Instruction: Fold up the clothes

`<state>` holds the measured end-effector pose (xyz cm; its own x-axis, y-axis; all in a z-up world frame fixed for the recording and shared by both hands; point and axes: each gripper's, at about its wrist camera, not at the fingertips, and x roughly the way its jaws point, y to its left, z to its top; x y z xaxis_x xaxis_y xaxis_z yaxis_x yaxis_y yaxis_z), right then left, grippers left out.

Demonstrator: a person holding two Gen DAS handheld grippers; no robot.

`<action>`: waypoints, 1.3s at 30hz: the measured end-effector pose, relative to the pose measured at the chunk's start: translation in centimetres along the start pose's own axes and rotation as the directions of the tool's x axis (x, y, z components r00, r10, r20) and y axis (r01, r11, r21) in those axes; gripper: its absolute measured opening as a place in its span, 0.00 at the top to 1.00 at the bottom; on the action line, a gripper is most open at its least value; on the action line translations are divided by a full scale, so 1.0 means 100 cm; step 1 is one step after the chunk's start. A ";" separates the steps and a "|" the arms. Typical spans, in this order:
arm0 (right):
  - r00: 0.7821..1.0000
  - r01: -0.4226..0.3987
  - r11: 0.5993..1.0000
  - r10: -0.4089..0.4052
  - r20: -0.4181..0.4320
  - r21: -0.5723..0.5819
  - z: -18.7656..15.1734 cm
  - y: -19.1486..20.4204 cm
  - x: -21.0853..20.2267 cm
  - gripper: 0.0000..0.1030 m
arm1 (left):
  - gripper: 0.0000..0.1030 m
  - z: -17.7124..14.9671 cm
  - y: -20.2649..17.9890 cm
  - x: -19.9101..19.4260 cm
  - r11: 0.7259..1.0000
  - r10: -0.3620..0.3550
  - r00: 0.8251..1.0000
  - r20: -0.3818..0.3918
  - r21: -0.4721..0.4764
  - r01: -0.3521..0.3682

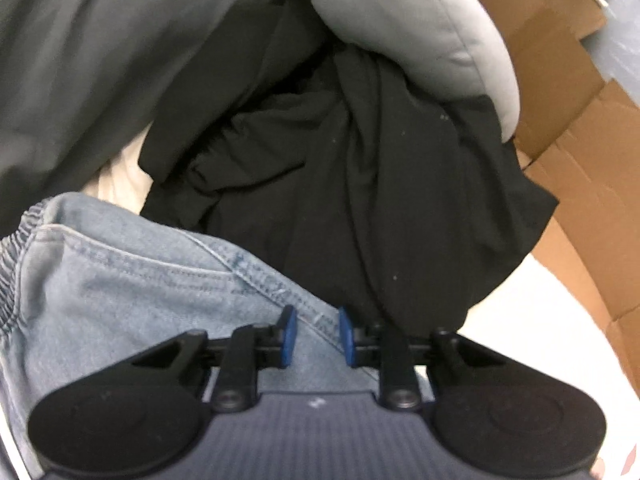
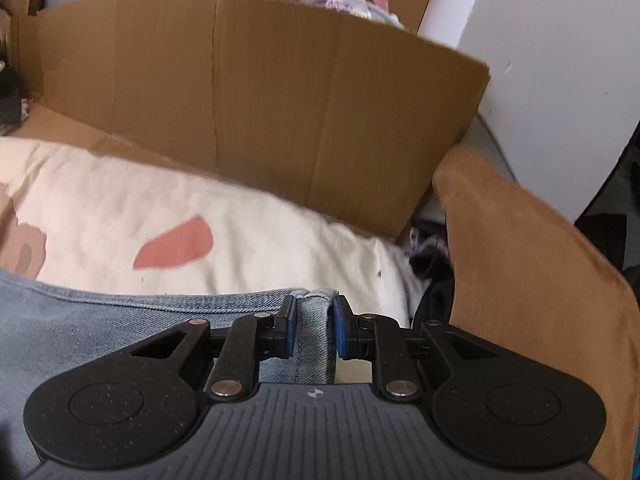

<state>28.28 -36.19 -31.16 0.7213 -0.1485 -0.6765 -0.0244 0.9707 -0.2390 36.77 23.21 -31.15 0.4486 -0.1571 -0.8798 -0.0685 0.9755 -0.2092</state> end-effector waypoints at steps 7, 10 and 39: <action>1.000 0.001 1.000 -0.001 0.006 -0.024 0.010 0.001 0.008 0.82 | 0.50 0.005 0.003 0.007 0.997 -0.039 0.999 -0.028 -0.069 0.037; 1.000 0.001 1.000 -0.001 -0.001 -0.029 0.008 0.002 0.010 0.82 | 0.56 0.007 0.006 0.018 0.992 -0.016 0.998 -0.054 -0.123 0.009; 0.997 0.027 0.996 -0.032 -0.069 -0.081 0.002 0.009 0.041 0.82 | 0.71 0.001 -0.020 -0.012 0.983 -0.123 0.992 -0.039 -0.141 0.117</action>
<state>31.35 -35.94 -34.01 0.6725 -0.1924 -0.7146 -0.0611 0.9479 -0.3127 36.47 21.44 -29.60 0.4183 -0.2823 -0.8633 -0.1409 0.9188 -0.3687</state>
